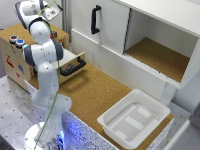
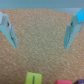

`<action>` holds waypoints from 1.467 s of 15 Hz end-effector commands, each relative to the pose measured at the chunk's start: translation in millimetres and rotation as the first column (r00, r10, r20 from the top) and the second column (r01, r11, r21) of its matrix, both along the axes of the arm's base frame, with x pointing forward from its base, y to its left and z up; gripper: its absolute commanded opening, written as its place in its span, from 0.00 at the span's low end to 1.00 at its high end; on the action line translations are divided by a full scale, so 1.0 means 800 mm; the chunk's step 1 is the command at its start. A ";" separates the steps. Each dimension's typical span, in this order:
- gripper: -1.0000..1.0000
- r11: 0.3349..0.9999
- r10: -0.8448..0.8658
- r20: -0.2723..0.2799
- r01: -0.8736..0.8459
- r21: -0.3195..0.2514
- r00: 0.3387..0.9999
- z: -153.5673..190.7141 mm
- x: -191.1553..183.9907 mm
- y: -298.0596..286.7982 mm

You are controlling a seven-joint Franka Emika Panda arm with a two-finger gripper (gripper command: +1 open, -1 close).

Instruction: Toggle the green light switch to turn off the green light

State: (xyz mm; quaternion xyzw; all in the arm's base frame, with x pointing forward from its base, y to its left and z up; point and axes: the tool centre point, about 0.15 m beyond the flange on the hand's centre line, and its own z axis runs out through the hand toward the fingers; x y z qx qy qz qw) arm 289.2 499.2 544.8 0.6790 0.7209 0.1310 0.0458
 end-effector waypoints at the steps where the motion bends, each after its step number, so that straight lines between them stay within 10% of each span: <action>1: 1.00 0.996 0.037 -0.052 -0.041 -0.076 0.998 0.020 -0.074 0.007; 14: 1.00 0.998 -0.003 0.007 0.003 0.061 1.000 -0.018 -0.194 -0.111; 15: 0.00 0.998 -0.003 -0.002 0.003 0.070 1.000 -0.024 -0.198 -0.110; 22: 0.00 0.989 0.028 -0.075 -0.017 0.149 0.997 -0.063 -0.192 -0.100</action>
